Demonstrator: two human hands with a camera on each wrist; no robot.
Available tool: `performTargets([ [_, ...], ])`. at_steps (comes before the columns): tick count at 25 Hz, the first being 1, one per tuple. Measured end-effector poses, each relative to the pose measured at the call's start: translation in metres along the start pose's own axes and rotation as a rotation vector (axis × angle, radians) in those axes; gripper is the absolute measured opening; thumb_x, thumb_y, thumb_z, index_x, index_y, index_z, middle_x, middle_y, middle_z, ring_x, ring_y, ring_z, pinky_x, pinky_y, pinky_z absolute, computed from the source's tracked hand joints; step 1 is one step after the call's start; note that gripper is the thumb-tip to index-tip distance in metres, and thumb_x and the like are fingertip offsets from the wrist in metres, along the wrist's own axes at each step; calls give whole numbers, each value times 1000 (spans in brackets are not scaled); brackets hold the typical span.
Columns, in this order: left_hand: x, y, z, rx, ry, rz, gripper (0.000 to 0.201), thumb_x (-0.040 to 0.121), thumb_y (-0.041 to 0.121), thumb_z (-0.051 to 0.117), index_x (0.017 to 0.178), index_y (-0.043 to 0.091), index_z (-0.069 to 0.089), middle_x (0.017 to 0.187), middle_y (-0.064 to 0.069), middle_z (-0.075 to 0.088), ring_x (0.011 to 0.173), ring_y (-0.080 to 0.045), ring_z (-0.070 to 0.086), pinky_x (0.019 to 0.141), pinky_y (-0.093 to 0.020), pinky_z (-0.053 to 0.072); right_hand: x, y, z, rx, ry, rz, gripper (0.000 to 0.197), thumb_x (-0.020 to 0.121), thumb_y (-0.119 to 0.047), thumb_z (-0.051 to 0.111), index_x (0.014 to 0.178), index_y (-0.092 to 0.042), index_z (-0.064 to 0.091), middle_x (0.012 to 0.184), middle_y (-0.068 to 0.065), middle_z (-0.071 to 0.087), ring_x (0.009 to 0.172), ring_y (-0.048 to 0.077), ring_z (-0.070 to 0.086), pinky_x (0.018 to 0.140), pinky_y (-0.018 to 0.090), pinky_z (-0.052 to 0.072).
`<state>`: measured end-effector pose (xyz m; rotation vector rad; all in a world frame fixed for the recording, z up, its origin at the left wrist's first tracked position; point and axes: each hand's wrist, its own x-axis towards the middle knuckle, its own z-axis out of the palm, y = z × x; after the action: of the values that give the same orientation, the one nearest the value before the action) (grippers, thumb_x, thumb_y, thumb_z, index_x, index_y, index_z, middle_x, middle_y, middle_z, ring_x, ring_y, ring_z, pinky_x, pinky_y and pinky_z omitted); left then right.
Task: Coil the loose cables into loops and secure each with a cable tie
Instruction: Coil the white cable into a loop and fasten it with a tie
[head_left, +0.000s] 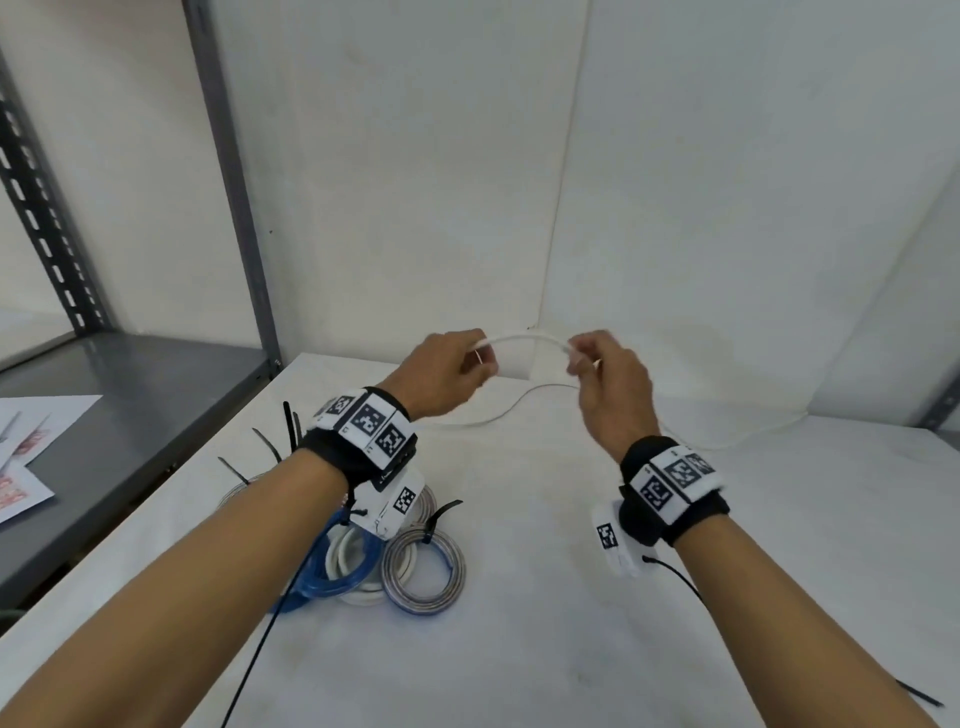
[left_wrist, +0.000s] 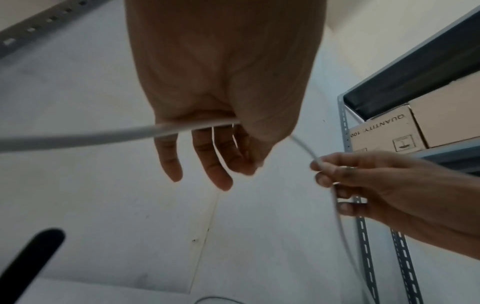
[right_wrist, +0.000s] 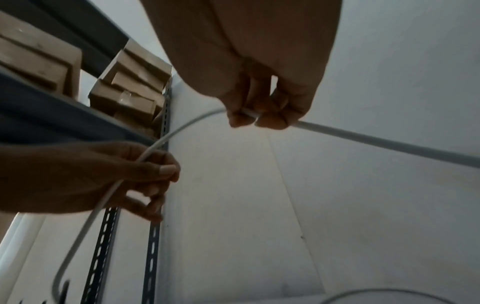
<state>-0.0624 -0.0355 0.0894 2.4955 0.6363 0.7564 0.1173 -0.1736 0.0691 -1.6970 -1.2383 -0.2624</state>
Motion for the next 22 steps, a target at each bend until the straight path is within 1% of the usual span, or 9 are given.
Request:
performTargets([
  [4, 12, -1, -3, -51, 241, -58, 30, 100, 40, 58, 86, 15, 67, 69, -2, 67, 67, -27, 65, 66, -41, 53, 7, -13, -28, 295, 265, 111, 13, 107, -20, 46, 110, -13, 57, 83, -9, 63, 80, -2, 59, 76, 17, 44],
  [8, 15, 4, -10, -38, 411, -142, 51, 93, 60, 60, 69, 15, 65, 56, 3, 57, 53, -15, 49, 54, -30, 36, 9, -34, -33, 577, 301, 226, 10, 106, -17, 43, 109, -16, 53, 79, -6, 61, 75, 9, 55, 73, 28, 45],
  [12, 10, 15, -23, -181, 442, -123, 55, 97, 54, 59, 63, 11, 47, 49, 8, 38, 46, -10, 34, 50, -23, 27, 21, -47, -32, 519, 281, 240, 11, 101, -12, 44, 102, -20, 52, 79, -1, 62, 63, 11, 51, 62, 29, 43],
  [14, 5, 23, -35, -209, 420, -14, 46, 101, 48, 55, 71, 15, 43, 59, 7, 38, 52, -9, 33, 52, -23, 29, 26, -38, -31, 295, 154, 309, 17, 101, -14, 47, 117, -14, 53, 98, 2, 66, 87, 14, 63, 77, 31, 47],
  [16, 2, 31, -42, -67, 312, 122, 41, 107, 46, 40, 80, 15, 41, 63, 6, 42, 56, -14, 40, 57, -30, 34, 24, -29, -32, 22, 46, 347, 55, 98, -19, 57, 148, -11, 36, 140, 9, 53, 131, 27, 48, 105, 36, 39],
  [18, 3, 39, -40, 145, 204, 233, 37, 109, 45, 32, 83, 19, 42, 60, 6, 45, 56, -22, 46, 58, -37, 38, 19, -32, -28, -164, 55, 65, 77, 96, -29, 64, 159, -20, 20, 162, 6, 30, 148, 29, 27, 114, 40, 23],
  [19, 3, 43, -34, 215, 166, 283, 36, 108, 46, 32, 85, 21, 44, 59, 6, 45, 55, -21, 46, 57, -36, 38, 20, -38, -23, -221, 22, -123, 68, 99, -34, 60, 158, -24, 27, 161, 4, 33, 149, 27, 27, 119, 46, 18],
  [21, 3, 48, -25, 219, 162, 346, 35, 106, 48, 35, 88, 22, 49, 57, 7, 45, 54, -18, 44, 55, -35, 35, 21, -48, -16, -196, -106, -345, 35, 105, -34, 47, 137, -23, 56, 136, 5, 61, 129, 26, 53, 116, 57, 31],
  [22, 3, 47, -24, 190, 200, 349, 35, 105, 48, 40, 87, 21, 50, 57, 6, 45, 53, -18, 44, 54, -34, 34, 21, -48, -14, -132, -119, -350, 27, 106, -31, 45, 121, -20, 64, 113, 2, 69, 106, 22, 62, 102, 52, 45],
])
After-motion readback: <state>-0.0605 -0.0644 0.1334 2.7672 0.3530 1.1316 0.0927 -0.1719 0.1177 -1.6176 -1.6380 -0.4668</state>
